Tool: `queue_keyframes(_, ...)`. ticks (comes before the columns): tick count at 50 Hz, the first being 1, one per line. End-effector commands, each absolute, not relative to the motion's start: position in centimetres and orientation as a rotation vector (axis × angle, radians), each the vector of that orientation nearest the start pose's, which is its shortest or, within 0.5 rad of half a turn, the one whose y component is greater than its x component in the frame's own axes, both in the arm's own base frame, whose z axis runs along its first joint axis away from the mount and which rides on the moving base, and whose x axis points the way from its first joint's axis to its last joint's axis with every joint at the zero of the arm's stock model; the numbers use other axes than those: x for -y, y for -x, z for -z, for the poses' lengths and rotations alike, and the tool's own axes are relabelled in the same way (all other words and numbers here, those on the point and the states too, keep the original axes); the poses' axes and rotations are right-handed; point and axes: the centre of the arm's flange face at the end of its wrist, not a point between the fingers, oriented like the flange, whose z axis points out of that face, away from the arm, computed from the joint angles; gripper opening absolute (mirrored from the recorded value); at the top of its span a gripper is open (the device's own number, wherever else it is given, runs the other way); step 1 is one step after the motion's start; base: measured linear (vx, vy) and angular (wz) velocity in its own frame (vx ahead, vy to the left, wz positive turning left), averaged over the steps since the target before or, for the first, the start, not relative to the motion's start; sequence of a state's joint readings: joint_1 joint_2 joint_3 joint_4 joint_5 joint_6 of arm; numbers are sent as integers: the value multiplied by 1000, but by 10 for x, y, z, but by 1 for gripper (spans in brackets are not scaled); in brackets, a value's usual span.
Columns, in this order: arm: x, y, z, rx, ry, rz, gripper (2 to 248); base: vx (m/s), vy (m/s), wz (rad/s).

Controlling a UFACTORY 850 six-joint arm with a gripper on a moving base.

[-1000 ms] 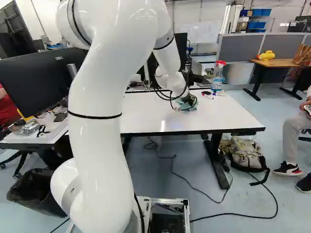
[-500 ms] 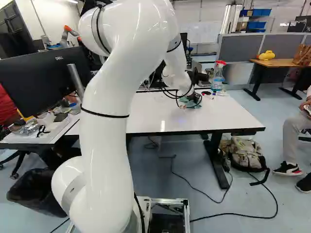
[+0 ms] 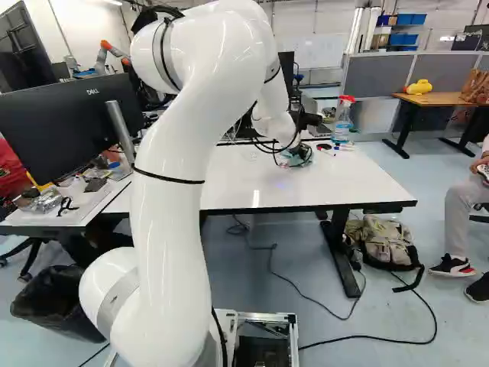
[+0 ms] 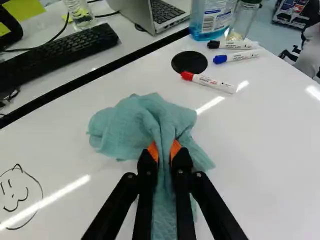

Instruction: Clean the table with the green towel

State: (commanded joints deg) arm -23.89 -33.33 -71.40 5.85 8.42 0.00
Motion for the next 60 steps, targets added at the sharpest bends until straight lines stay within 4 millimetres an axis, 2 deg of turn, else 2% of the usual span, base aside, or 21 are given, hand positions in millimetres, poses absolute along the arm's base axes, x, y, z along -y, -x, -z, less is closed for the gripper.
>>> queue_keyframes(19, 238, -583, -388, -736, 2929, 1237, 45, 0, 0, 0)
queue_keyframes(41, 207, -549, -392, -697, 2943, 1190, 45, 0, 0, 0)
queue_keyframes(60, 194, -515, -395, -698, 2953, 1157, 45, 0, 0, 0)
